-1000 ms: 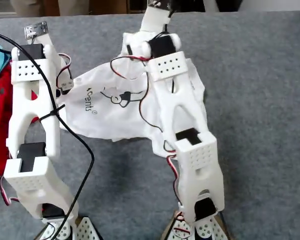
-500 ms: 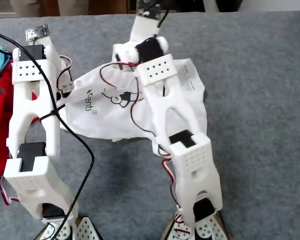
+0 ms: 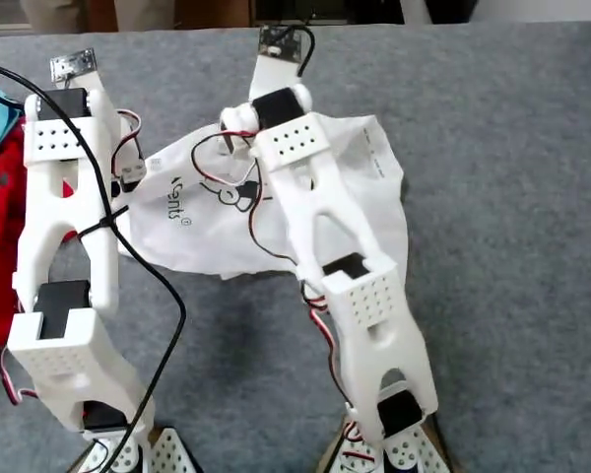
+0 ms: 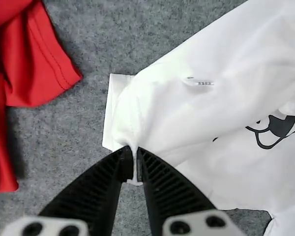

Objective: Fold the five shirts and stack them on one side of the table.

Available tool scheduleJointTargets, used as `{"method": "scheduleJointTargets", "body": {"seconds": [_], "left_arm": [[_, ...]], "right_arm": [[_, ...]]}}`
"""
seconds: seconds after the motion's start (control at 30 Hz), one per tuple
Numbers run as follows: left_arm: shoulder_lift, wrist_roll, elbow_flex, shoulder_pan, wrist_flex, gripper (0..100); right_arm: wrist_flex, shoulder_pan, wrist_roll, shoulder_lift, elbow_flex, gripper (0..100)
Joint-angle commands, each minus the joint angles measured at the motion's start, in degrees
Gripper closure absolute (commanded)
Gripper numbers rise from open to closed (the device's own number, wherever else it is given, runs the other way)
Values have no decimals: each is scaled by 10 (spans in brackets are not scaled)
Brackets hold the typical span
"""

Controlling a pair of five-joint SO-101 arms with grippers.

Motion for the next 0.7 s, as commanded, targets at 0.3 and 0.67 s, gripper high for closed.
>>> {"method": "scheduleJointTargets", "body": {"seconds": [0.3, 0.67], "left_arm": [[-7, -6, -4, 4, 2, 981], [-7, -6, -4, 6, 4, 981]], "right_arm": [[-53, 20, -1, 18, -8, 885], [-112, 27, 20, 21, -3, 883]]}}
